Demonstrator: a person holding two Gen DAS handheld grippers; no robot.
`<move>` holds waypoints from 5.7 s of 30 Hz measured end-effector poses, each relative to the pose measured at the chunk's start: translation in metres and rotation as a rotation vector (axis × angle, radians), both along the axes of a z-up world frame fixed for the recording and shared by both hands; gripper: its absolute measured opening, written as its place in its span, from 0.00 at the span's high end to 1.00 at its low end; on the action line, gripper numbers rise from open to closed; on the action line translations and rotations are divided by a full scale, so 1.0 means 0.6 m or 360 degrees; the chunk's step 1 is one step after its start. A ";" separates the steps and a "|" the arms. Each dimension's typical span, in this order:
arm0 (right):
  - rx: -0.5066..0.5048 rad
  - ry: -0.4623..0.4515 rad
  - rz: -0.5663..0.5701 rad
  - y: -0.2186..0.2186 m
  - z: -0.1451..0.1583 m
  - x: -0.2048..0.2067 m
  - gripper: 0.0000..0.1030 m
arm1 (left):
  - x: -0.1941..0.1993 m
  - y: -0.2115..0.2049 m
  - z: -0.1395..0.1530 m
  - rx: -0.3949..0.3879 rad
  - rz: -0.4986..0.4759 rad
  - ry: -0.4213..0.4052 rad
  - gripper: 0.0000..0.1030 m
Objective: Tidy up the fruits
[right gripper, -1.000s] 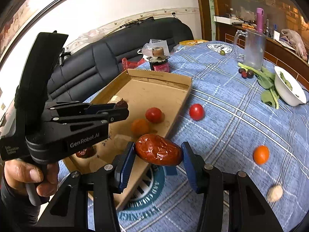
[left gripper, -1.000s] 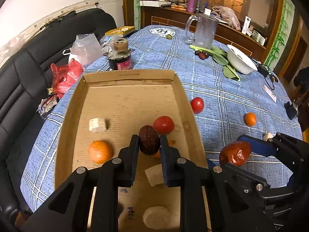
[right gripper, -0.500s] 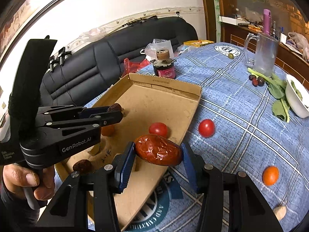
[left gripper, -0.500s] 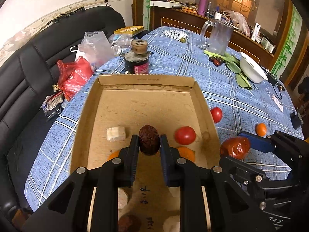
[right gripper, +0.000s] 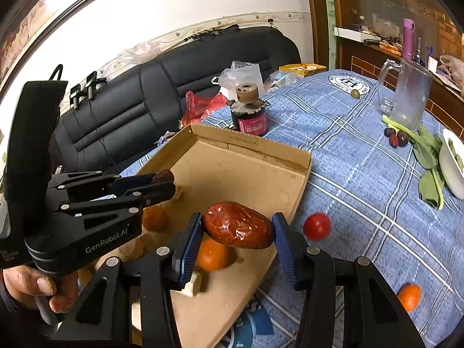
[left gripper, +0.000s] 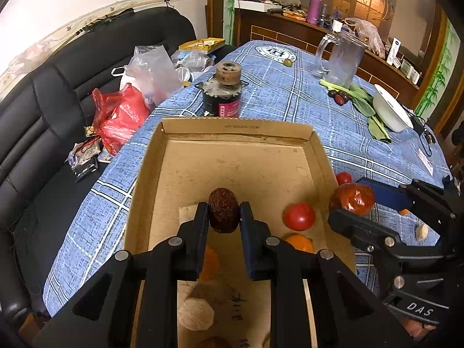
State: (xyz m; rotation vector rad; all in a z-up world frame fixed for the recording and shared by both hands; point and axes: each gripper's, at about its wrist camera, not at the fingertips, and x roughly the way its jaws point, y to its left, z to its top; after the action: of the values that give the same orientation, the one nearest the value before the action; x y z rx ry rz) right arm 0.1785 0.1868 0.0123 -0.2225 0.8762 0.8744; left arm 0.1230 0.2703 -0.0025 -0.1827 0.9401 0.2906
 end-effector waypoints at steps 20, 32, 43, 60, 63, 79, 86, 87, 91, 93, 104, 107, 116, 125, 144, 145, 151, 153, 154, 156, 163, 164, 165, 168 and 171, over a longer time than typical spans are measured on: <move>-0.0088 0.0041 -0.0022 0.058 -0.034 0.077 0.52 | 0.080 0.072 -0.020 -0.0063 0.0132 0.0068 0.82; -0.0187 0.0027 0.0022 0.096 -0.072 0.084 0.52 | 0.118 0.089 -0.068 -0.0068 0.0203 0.0182 0.82; -0.0271 0.0010 0.0080 0.113 -0.097 0.086 0.52 | 0.125 0.078 -0.076 0.0032 0.0189 0.0203 0.80; -0.0148 0.0019 0.0089 0.045 -0.030 0.050 0.40 | 0.025 0.038 0.000 0.0039 0.0173 0.0019 0.44; -0.0112 0.0015 0.0124 0.024 -0.016 0.029 0.36 | -0.017 0.021 0.018 0.0057 0.0170 -0.0028 0.43; -0.0137 -0.0187 0.0531 -0.071 0.005 -0.144 0.15 | -0.206 -0.062 0.045 0.0123 0.0184 -0.0152 0.28; -0.0210 -0.0276 0.0668 -0.103 -0.012 -0.196 0.14 | -0.265 -0.109 0.060 0.0328 0.0172 -0.0215 0.19; -0.0204 -0.0273 0.0693 -0.107 -0.014 -0.201 0.14 | -0.274 -0.115 0.062 0.0343 0.0176 -0.0230 0.19; -0.0227 -0.0248 0.0774 -0.117 -0.021 -0.225 0.13 | -0.295 -0.128 0.060 0.0337 0.0185 -0.0213 0.18; -0.0221 -0.0252 0.0804 -0.122 -0.022 -0.238 0.13 | -0.300 -0.134 0.058 0.0327 0.0175 -0.0206 0.18; -0.0269 -0.0342 0.0880 -0.138 -0.027 -0.296 0.11 | -0.338 -0.176 0.053 0.0374 0.0160 -0.0202 0.18; -0.0284 -0.0381 0.0883 -0.140 -0.026 -0.304 0.11 | -0.341 -0.180 0.054 0.0380 0.0153 -0.0208 0.18; -0.0281 -0.0425 0.0891 -0.130 -0.018 -0.307 0.11 | -0.347 -0.188 0.057 0.0396 0.0148 -0.0217 0.18; -0.0291 -0.0461 0.0904 -0.122 -0.017 -0.309 0.11 | -0.348 -0.193 0.053 0.0401 0.0151 -0.0199 0.18; -0.0272 -0.0458 0.0895 -0.106 -0.011 -0.297 0.11 | -0.355 -0.173 0.057 0.0387 0.0190 -0.0240 0.18; -0.0274 -0.0457 0.0895 -0.105 -0.012 -0.296 0.11 | -0.355 -0.172 0.057 0.0386 0.0191 -0.0238 0.18; -0.0281 -0.0446 0.0894 -0.103 -0.016 -0.294 0.11 | -0.353 -0.166 0.057 0.0376 0.0199 -0.0236 0.18; -0.0280 -0.0445 0.0895 -0.103 -0.016 -0.294 0.11 | -0.352 -0.164 0.056 0.0374 0.0201 -0.0234 0.18; -0.0280 -0.0445 0.0895 -0.104 -0.016 -0.294 0.11 | -0.352 -0.164 0.056 0.0372 0.0200 -0.0232 0.18; -0.0281 -0.0445 0.0895 -0.103 -0.016 -0.295 0.11 | -0.351 -0.162 0.056 0.0371 0.0200 -0.0232 0.18; -0.0288 -0.0443 0.0897 -0.100 -0.018 -0.292 0.11 | -0.349 -0.160 0.054 0.0377 0.0202 -0.0225 0.18; -0.0289 -0.0442 0.0898 -0.099 -0.019 -0.292 0.11 | -0.348 -0.159 0.053 0.0377 0.0202 -0.0221 0.18; -0.0290 -0.0440 0.0898 -0.099 -0.020 -0.291 0.11 | -0.348 -0.159 0.052 0.0377 0.0204 -0.0219 0.18; -0.0295 -0.0435 0.0897 -0.097 -0.023 -0.288 0.11 | -0.346 -0.156 0.050 0.0376 0.0210 -0.0215 0.18; -0.0295 -0.0429 0.0894 -0.096 -0.025 -0.286 0.11 | -0.346 -0.155 0.049 0.0373 0.0216 -0.0214 0.18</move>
State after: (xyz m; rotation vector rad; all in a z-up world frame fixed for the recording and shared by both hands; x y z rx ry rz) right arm 0.0071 0.1292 -0.0026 -0.7570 0.6457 1.2473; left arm -0.0846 0.1774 0.0270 -0.0495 0.7548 0.5048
